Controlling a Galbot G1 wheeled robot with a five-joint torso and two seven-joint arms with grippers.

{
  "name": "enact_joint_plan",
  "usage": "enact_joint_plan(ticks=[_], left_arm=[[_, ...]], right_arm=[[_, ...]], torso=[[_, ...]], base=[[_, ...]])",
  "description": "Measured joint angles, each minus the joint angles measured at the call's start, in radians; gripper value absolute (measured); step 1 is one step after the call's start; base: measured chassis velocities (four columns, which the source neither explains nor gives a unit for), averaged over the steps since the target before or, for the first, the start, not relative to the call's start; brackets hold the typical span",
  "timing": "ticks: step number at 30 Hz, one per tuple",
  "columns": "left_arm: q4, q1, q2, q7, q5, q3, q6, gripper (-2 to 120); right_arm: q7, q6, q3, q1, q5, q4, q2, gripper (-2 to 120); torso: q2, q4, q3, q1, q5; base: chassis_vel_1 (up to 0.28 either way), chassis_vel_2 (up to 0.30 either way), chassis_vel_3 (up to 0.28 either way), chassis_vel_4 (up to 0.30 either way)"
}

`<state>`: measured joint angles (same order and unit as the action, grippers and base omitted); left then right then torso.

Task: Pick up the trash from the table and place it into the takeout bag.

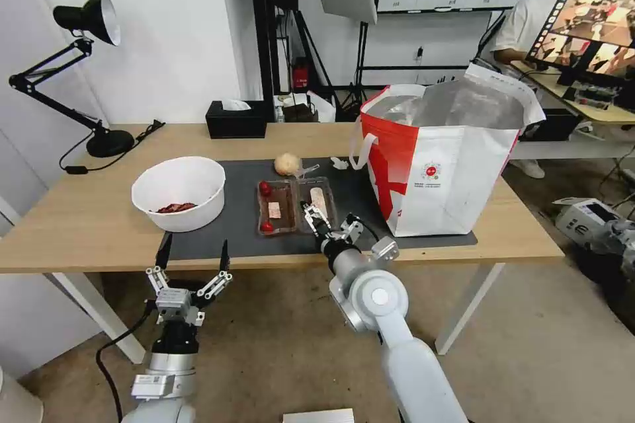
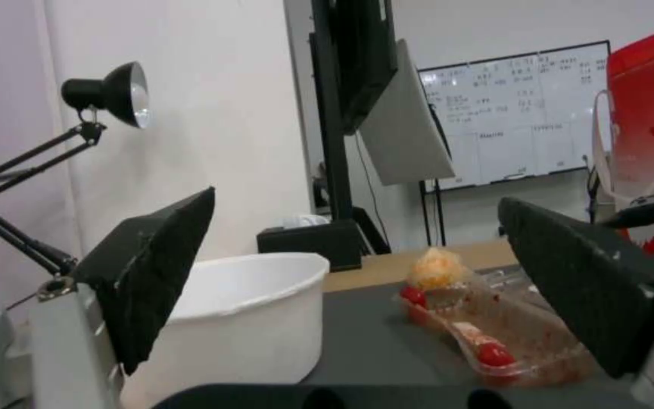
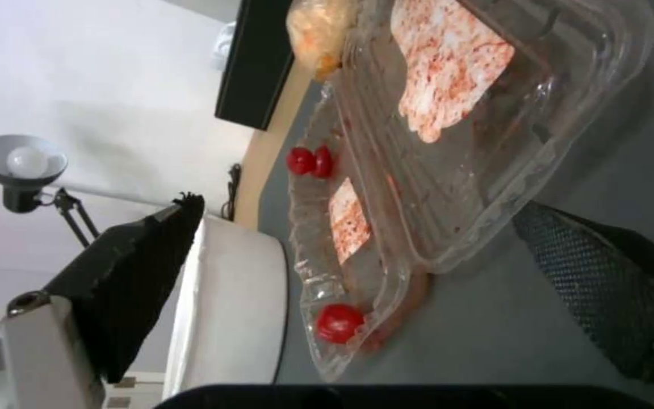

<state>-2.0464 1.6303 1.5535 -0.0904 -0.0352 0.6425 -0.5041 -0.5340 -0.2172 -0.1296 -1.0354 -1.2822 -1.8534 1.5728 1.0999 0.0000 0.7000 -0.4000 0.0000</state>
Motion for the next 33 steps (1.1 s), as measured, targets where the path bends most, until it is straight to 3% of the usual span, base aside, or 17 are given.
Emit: enact_joint_plan(ticks=[33], left_arm=[[0.006,-0.006,0.002,0.000,0.008,0.010,-0.015,100]], right_arm=[[0.152,0.001,0.088,0.035,0.233,0.059,-0.002,100]], torso=[[0.000,0.0000,0.000,0.000,0.0000]], base=[[0.000,0.000,0.000,0.000]])
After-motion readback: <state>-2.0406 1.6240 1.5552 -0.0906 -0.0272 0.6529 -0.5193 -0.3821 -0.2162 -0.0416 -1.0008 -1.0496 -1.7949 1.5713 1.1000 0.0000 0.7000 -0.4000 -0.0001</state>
